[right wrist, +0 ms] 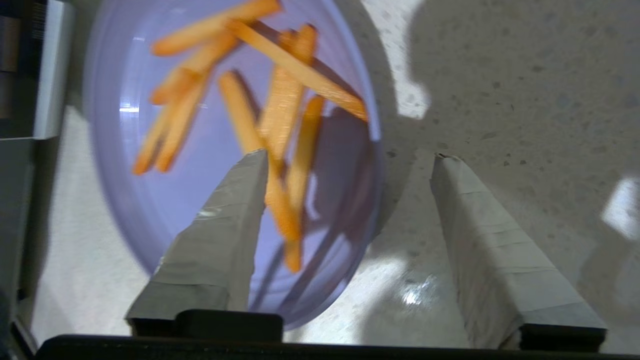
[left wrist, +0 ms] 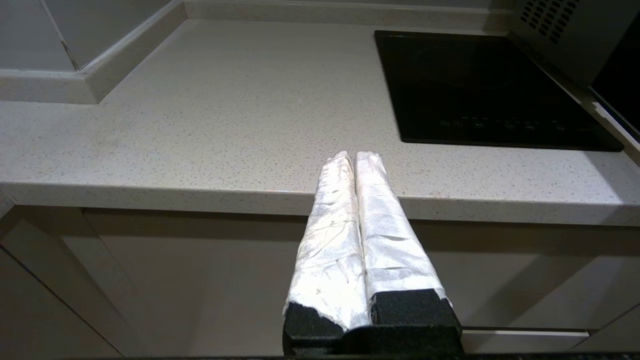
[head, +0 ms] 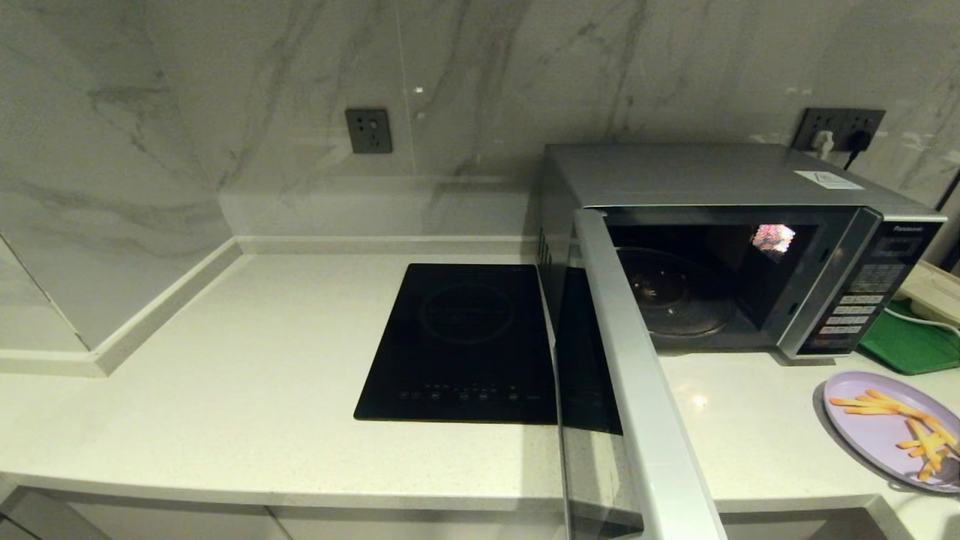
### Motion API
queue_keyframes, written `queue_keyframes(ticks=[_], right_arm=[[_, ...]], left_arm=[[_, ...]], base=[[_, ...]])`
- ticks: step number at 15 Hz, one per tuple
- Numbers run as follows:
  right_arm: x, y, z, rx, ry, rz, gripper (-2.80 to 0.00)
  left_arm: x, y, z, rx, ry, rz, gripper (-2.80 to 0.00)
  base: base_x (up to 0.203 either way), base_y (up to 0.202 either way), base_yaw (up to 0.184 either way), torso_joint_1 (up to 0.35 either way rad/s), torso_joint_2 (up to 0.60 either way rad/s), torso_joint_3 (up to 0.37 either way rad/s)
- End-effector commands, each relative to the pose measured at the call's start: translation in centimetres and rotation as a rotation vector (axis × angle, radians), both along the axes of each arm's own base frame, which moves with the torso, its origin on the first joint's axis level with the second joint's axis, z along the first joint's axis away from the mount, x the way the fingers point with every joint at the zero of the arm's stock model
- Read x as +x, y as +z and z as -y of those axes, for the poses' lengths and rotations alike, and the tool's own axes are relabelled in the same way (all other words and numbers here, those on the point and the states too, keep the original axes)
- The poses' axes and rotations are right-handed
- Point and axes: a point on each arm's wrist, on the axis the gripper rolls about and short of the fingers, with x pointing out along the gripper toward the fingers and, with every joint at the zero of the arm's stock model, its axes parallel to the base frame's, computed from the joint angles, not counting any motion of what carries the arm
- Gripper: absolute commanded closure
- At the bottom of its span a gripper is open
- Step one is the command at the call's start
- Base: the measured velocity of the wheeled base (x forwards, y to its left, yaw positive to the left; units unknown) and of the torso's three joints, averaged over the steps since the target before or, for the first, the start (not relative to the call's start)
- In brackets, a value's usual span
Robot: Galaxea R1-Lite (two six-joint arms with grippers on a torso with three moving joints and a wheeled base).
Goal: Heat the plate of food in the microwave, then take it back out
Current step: Close the microwave oven
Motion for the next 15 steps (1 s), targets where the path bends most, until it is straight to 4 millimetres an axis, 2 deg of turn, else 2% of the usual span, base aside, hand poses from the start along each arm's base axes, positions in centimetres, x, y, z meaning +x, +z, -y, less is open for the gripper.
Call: queue_keyframes(ticks=[1,5,6,7,10,13,15], right_arm=[[-0.6,2.9,-0.8,-0.06,0.004,0.062,-2.8],[-2.5,7.9,-3.7,-0.051,0.036,0.105,-2.8],[-3.0,9.4,-4.5,-0.017,0.046,0.097,-0.17],[-3.6,11.0,-5.3,0.006,0.059,0.1,0.0],[-4.9,14.2,-7.7,0.011,0.097,0.129,0.0],[-5.1,16.3,-10.6,0.021,0.171,0.129,0.0],[-4.6,18.4,-12.6,0.046,0.227,0.139,0.0]], left_arm=[[0.0,0.0,0.0,0.0,0.001,0.0,0.0],[0.0,0.0,0.0,0.0,0.001,0.0,0.0],[0.0,0.0,0.0,0.0,0.001,0.0,0.0],[0.0,0.0,0.0,0.0,0.001,0.0,0.0],[0.0,0.0,0.0,0.0,0.001,0.0,0.0],[0.0,0.0,0.0,0.0,0.001,0.0,0.0],[0.0,0.0,0.0,0.0,0.001,0.0,0.0]], base=[[0.0,0.0,0.0,0.0,0.0,0.0],[0.0,0.0,0.0,0.0,0.0,0.0],[0.0,0.0,0.0,0.0,0.0,0.0],[0.0,0.0,0.0,0.0,0.0,0.0],[0.0,0.0,0.0,0.0,0.0,0.0],[0.0,0.0,0.0,0.0,0.0,0.0],[0.0,0.0,0.0,0.0,0.0,0.0]])
